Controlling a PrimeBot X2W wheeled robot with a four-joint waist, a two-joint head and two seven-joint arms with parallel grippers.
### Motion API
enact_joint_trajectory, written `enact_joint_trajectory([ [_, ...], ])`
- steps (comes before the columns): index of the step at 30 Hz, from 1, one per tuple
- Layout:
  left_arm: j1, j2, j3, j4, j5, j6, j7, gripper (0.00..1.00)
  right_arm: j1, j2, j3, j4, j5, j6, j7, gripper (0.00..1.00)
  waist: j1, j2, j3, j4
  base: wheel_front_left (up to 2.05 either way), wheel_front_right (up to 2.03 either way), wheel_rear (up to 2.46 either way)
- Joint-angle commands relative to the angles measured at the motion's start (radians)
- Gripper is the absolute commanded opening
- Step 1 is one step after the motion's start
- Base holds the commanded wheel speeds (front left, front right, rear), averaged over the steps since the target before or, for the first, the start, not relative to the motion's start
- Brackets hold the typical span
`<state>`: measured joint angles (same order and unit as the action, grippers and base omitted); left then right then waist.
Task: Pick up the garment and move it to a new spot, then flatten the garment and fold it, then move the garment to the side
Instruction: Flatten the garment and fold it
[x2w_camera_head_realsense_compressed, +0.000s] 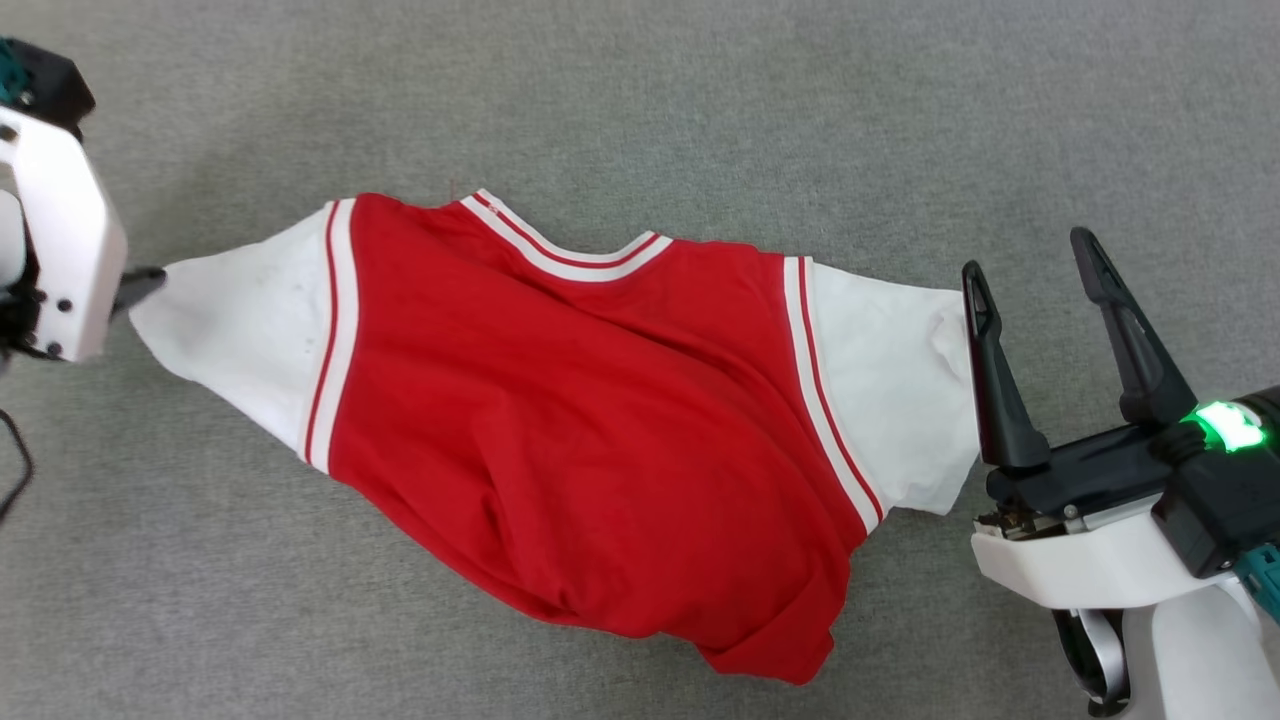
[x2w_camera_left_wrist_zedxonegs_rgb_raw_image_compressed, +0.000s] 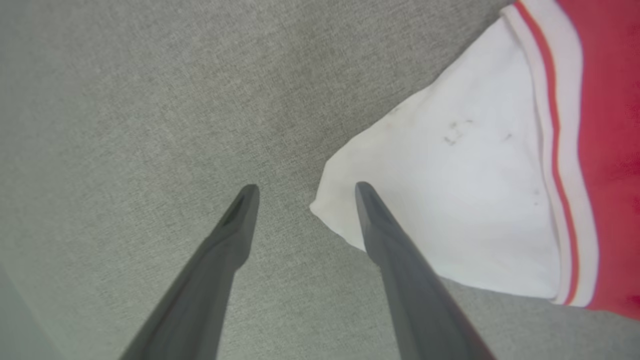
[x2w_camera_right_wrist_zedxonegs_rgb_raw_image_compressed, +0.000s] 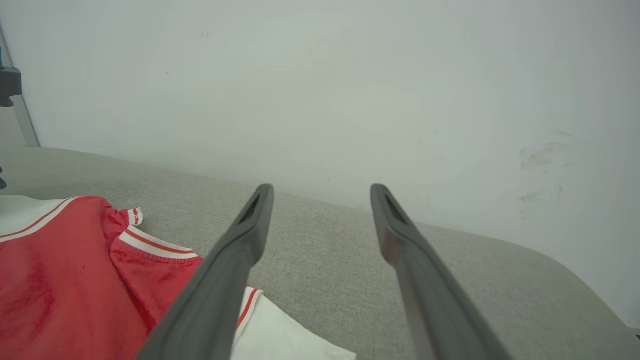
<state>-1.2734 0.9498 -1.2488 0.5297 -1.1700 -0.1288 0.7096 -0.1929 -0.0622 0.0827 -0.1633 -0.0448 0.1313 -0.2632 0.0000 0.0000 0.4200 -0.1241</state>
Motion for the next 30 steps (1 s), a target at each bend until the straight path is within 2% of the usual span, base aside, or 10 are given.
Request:
enact_joint_trajectory([
  [1, 0.02, -0.004, 0.002, -0.002, -0.008, 0.0, -0.002, 1.0, -0.012, 0.0, 0.002, -0.005, -0.001, -0.001, -0.002, 1.0, 0.0, 0.0, 0.01, -0.007, 0.0, 0.0, 0.0],
  [5, 0.056, -0.005, -0.012, -0.011, 0.016, 0.0, 0.018, 1.0, -0.018, -0.001, -0.002, -0.008, -0.008, -0.001, -0.002, 1.0, 0.0, 0.0, 0.032, -0.018, 0.0, 0.0, 0.0],
  [10, 0.124, -0.033, -0.029, 0.018, 0.024, 0.0, 0.027, 1.0, -0.03, 0.0, -0.007, -0.007, -0.008, -0.001, -0.002, 1.0, 0.0, 0.0, 0.048, -0.027, 0.0, 0.0, 0.0],
  [11, 0.133, -0.041, -0.031, 0.022, 0.018, 0.0, 0.02, 0.71, -0.031, 0.0, -0.009, -0.006, -0.008, -0.001, -0.002, 1.0, 0.0, 0.0, 0.05, -0.027, 0.0, 0.0, 0.0],
  [12, 0.136, -0.048, -0.032, 0.025, 0.018, 0.0, 0.014, 0.0, -0.032, 0.001, -0.009, -0.005, -0.009, -0.001, -0.002, 1.0, 0.0, 0.0, 0.051, -0.027, 0.0, 0.0, 0.0],
  [16, 0.115, -0.057, -0.029, 0.025, 0.032, 0.0, -0.019, 0.0, -0.038, -0.007, -0.016, 0.001, -0.014, -0.001, -0.002, 1.0, 0.0, 0.0, 0.036, -0.017, 0.0, 0.0, 0.0],
  [22, 0.058, -0.064, -0.022, -0.023, 0.065, 0.0, -0.068, 0.0, -0.107, -0.073, -0.042, -0.016, -0.028, -0.001, -0.002, 1.0, 0.0, 0.0, -0.026, 0.014, 0.0, 0.0, 0.0],
  [27, 0.055, -0.069, -0.024, -0.08, 0.074, 0.0, -0.108, 0.0, -0.202, -0.192, -0.028, 0.046, -0.03, -0.001, -0.002, 1.0, 0.0, 0.0, -0.082, 0.041, 0.0, 0.0, 0.0],
  [30, 0.065, -0.064, -0.026, -0.123, 0.084, 0.0, -0.125, 0.0, -0.277, -0.279, 0.028, 0.115, 0.001, -0.001, 0.081, 1.0, 0.0, 0.0, -0.104, 0.054, 0.0, 0.0, 0.0],
])
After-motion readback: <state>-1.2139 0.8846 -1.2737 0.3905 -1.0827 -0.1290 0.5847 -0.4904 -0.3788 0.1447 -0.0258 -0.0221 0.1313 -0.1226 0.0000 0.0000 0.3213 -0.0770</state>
